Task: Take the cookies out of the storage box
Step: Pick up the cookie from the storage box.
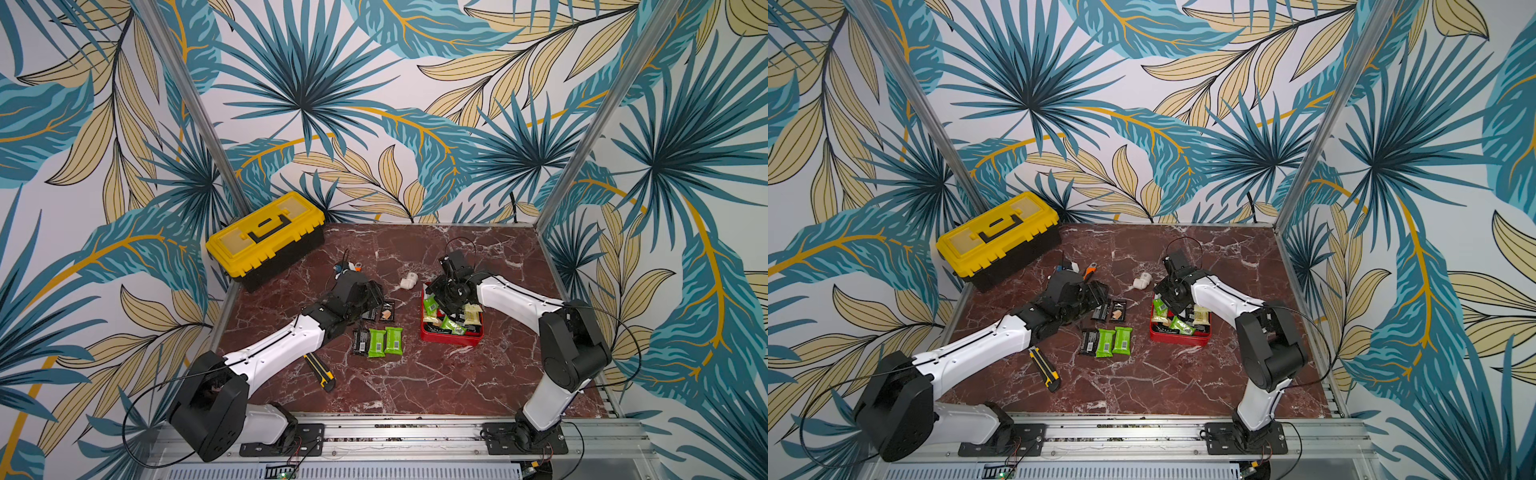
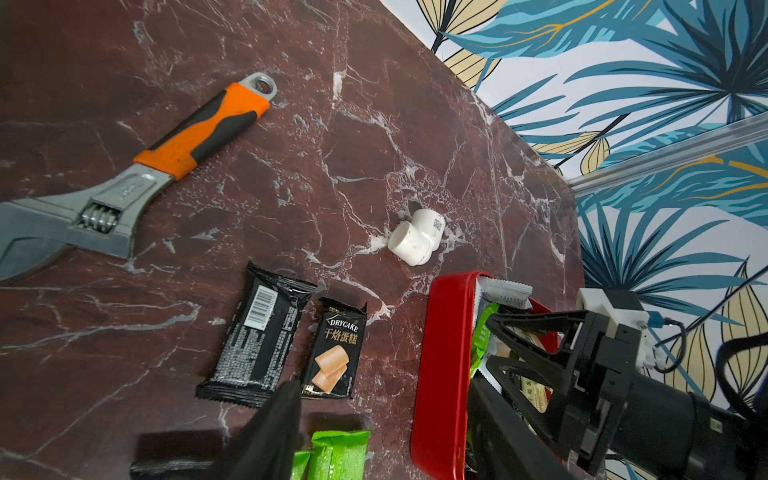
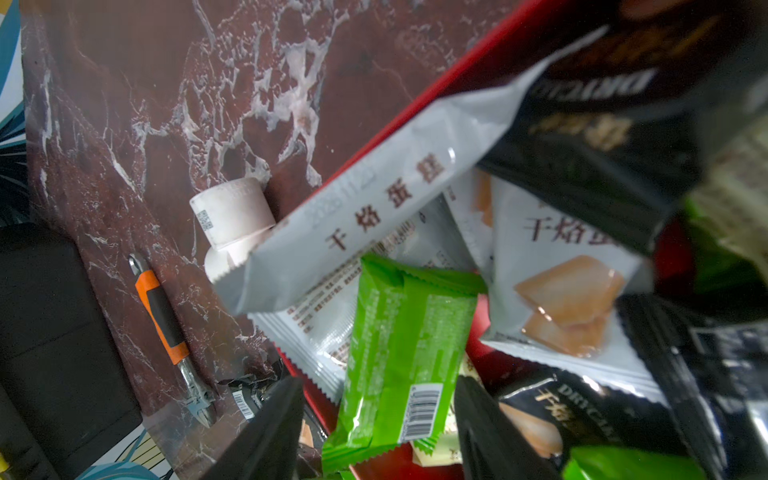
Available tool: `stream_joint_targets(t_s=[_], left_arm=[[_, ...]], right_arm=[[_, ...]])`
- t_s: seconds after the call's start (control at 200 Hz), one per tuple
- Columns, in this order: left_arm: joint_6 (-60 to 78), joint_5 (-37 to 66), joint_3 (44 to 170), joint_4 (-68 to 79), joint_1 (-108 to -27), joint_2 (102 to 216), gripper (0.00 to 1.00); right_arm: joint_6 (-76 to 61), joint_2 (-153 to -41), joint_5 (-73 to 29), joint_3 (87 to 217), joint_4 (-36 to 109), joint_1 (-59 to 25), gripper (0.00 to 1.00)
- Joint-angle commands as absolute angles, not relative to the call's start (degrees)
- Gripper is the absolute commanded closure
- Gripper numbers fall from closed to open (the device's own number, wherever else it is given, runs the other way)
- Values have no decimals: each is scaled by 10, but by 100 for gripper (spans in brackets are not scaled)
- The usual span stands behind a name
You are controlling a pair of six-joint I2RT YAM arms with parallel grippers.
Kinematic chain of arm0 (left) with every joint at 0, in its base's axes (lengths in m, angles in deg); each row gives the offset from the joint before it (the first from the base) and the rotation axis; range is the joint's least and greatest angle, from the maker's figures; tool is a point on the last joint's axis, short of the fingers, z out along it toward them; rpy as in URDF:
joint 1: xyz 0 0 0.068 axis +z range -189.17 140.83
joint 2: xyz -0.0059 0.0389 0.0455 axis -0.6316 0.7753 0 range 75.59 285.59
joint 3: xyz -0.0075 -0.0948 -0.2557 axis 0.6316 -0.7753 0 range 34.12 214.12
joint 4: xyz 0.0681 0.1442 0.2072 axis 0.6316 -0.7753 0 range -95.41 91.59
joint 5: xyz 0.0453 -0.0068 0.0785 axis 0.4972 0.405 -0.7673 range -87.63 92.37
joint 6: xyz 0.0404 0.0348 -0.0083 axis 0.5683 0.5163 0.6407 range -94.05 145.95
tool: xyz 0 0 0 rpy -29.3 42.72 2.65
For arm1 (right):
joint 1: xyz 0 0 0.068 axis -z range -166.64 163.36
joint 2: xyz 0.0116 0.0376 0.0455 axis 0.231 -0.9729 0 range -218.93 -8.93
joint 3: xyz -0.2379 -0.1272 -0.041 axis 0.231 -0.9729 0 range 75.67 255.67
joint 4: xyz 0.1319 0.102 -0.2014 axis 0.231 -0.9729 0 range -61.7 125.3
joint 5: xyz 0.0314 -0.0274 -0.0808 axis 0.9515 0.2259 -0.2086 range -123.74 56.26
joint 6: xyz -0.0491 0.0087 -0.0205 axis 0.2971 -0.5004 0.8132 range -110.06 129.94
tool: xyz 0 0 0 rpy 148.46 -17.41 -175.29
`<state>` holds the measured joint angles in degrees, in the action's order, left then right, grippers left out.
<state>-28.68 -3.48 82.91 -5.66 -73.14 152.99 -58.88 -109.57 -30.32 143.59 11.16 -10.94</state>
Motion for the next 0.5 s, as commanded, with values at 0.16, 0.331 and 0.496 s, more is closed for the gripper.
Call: stream_joint_targets(t_s=[0.16, 0.331, 0.496], left_arm=[[-273, -45, 856, -75, -731, 1509, 32], [-266, -46, 857, -77, -731, 1503, 32], [-262, -52, 854, -80, -730, 1493, 32]], right_arm=[[-620, -1124, -306, 1418, 137, -106, 38], [-626, -1128, -310, 1408, 148, -106, 38], [-633, -1128, -307, 1397, 160, -105, 42]])
